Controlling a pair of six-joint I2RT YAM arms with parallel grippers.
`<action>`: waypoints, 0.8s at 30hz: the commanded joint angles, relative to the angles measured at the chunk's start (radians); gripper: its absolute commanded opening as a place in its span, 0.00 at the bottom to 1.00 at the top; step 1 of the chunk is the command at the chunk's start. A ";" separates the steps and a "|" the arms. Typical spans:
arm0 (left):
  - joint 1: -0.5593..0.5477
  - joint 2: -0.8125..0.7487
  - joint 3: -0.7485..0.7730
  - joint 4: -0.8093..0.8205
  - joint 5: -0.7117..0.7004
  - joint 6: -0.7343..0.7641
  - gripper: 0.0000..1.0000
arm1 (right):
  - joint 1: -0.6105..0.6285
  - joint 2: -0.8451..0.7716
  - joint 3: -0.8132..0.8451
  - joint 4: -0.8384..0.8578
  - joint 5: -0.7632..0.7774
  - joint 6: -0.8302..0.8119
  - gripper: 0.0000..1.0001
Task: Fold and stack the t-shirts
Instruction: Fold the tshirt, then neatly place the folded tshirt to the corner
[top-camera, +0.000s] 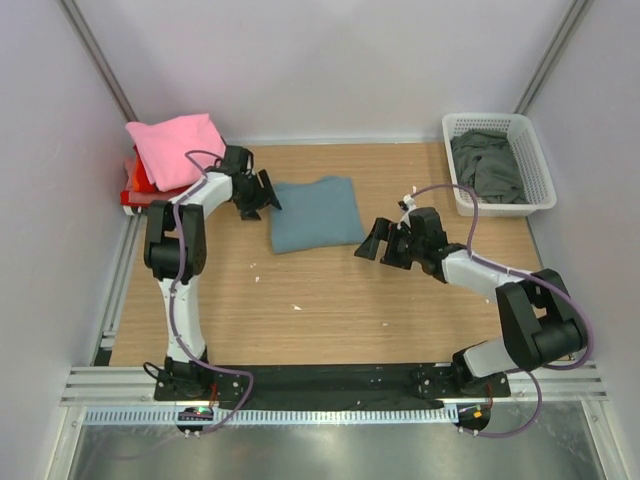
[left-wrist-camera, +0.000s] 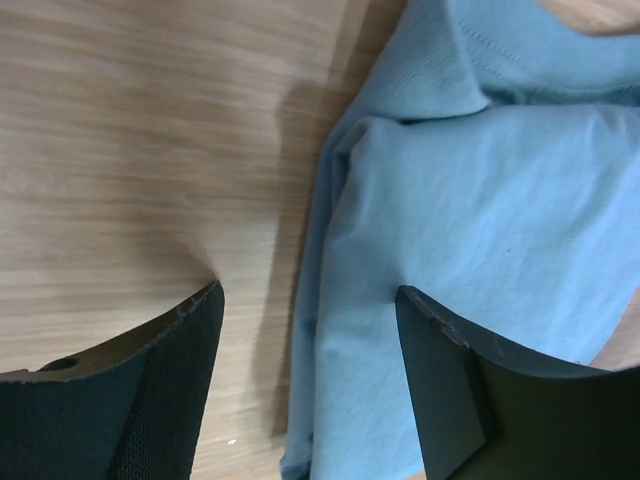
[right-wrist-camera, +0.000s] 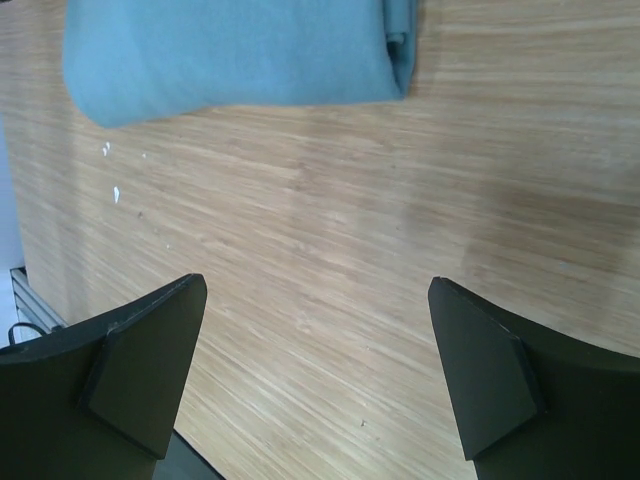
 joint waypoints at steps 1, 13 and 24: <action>-0.052 0.061 0.017 0.075 -0.035 -0.003 0.70 | 0.016 -0.067 -0.101 0.235 -0.016 0.033 1.00; -0.138 0.110 -0.002 0.161 -0.017 -0.075 0.05 | 0.019 -0.068 -0.202 0.420 -0.061 0.053 1.00; -0.134 0.021 0.253 -0.062 -0.072 0.014 0.00 | 0.019 -0.116 -0.255 0.480 -0.065 0.054 1.00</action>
